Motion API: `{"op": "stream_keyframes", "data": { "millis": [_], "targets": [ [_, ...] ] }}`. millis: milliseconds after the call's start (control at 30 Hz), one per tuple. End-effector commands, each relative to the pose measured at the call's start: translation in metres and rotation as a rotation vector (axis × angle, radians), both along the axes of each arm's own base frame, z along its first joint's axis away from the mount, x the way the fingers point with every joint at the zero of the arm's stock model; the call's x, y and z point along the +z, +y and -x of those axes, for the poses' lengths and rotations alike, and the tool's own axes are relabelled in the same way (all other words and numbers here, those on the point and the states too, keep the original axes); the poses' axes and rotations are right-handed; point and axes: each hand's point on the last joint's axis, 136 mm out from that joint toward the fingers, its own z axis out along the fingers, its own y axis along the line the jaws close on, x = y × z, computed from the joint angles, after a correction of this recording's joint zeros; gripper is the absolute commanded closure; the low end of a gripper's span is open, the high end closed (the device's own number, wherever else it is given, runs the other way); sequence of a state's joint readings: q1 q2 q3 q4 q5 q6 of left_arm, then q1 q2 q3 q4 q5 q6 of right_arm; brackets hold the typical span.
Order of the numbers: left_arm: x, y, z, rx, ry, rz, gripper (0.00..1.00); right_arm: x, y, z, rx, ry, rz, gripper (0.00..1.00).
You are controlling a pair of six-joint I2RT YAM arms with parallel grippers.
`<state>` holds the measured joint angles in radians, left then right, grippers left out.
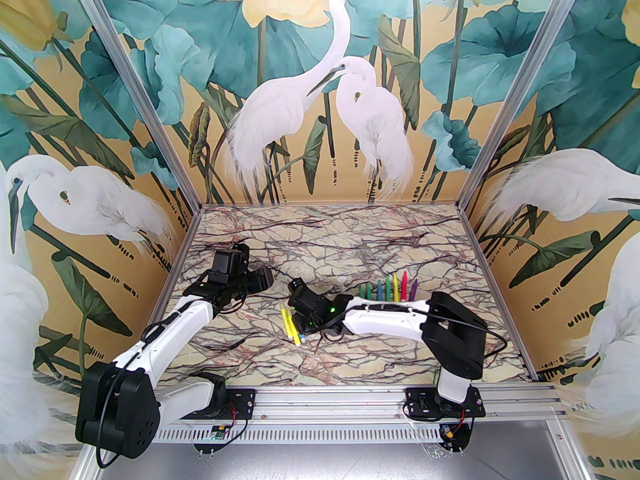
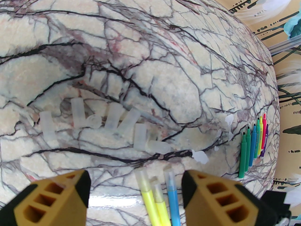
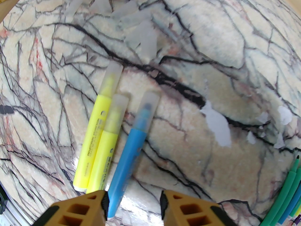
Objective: Open the pen caps
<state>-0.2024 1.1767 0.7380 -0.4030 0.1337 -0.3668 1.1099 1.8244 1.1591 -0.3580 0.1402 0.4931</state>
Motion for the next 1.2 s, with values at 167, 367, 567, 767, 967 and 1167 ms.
{"op": "stream_keyframes", "data": {
  "millis": [167,367,567,767,967,1167],
  "targets": [
    [0.006,0.006,0.002,0.023,-0.032,0.006,0.31,-0.017,0.013,0.007,0.016,0.075,0.013,0.57],
    [0.005,0.008,0.004,0.031,-0.038,0.0,0.31,-0.027,0.013,0.007,0.007,0.096,0.032,0.58],
    [0.005,0.008,0.005,0.029,-0.041,0.003,0.31,-0.038,0.01,0.006,-0.013,0.11,0.071,0.6],
    [0.005,0.007,0.006,0.031,-0.05,0.012,0.3,-0.048,0.003,0.005,-0.041,0.12,0.122,0.64],
    [0.008,0.005,0.005,0.023,-0.061,0.023,0.3,-0.053,-0.006,0.003,-0.086,0.12,0.161,0.7],
    [0.012,0.0,0.005,0.004,-0.071,0.045,0.29,-0.052,-0.014,0.003,-0.121,0.111,0.142,0.78]
  ]
}}
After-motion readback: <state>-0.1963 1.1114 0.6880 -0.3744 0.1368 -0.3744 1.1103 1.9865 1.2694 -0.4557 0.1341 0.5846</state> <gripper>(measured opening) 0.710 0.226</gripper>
